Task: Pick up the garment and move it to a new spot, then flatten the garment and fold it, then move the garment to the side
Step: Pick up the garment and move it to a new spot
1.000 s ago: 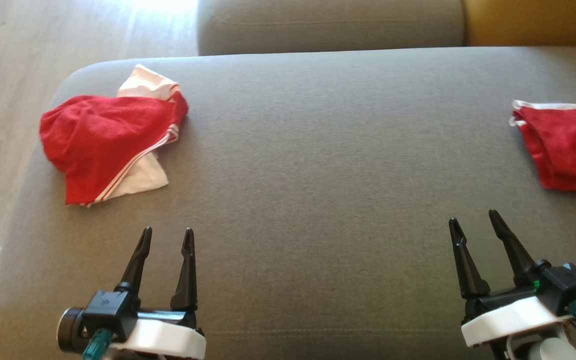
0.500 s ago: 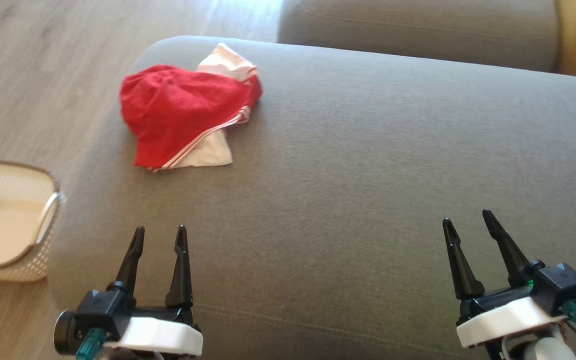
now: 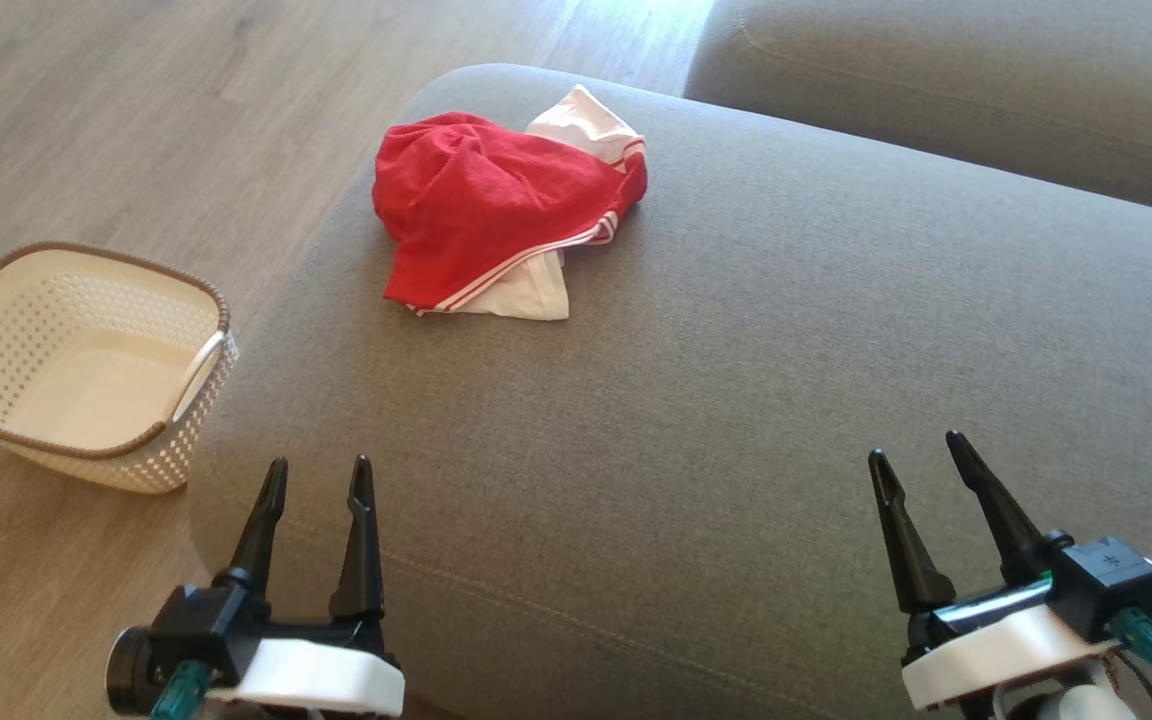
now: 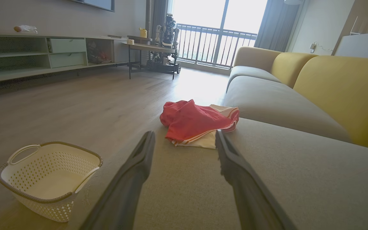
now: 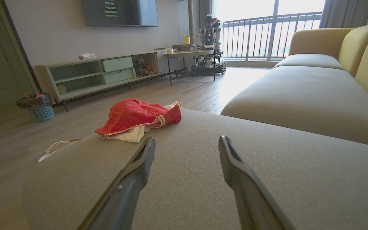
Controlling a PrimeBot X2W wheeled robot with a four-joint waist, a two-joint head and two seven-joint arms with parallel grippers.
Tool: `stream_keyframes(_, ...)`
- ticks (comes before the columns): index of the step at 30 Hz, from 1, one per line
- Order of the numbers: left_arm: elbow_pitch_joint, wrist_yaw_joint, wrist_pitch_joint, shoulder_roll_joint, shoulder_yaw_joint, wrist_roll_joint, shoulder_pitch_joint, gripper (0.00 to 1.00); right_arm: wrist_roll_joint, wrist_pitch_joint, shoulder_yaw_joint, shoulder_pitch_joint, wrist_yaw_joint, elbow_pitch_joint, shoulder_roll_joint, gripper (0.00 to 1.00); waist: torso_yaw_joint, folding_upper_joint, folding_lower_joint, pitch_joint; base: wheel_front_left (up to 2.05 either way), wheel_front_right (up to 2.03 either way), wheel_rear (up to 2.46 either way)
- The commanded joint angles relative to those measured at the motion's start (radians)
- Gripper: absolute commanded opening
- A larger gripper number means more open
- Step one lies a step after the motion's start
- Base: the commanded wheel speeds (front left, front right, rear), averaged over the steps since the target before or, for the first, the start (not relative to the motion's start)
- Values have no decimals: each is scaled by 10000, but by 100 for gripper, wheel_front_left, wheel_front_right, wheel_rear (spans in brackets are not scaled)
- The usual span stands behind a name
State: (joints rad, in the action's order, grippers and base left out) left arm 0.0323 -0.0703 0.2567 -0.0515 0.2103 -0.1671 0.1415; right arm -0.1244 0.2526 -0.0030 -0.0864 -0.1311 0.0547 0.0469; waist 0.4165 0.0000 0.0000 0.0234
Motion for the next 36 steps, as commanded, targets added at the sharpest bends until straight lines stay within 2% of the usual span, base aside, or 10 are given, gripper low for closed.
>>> stream_keyframes(1,381,16,51,13,-366,119,-253,100,-63,91,223,113,4,-269,34,100,82,0,0,-7,0,0,0)
stream_keyframes(11,447,130,51,13,-529,141,-671,100,211,91,248,172,4,-301,33,100,113,0,0,315,0,0,0)
stream_keyframes(15,494,542,51,3,-826,334,-1707,100,508,91,313,378,4,-379,33,100,31,0,0,771,0,0,0)
stream_keyframes(20,66,1289,51,-181,-1296,344,-3539,100,890,91,345,628,4,-479,33,100,-166,0,0,1396,0,0,0)
stream_keyframes(25,-1450,1670,51,-812,-1434,461,-5740,100,1270,91,339,1083,4,-624,33,100,-504,0,0,2154,0,0,0)
stream_keyframes(29,-3469,1854,-637,-915,-1468,-251,-7557,100,1578,91,354,1419,4,-716,33,100,-733,0,0,2657,0,0,0)
stream_keyframes(36,-6611,1972,-1474,-1593,-1626,-1093,-10305,100,2065,91,667,1816,4,-765,53,100,-1285,0,0,3348,0,0,0)
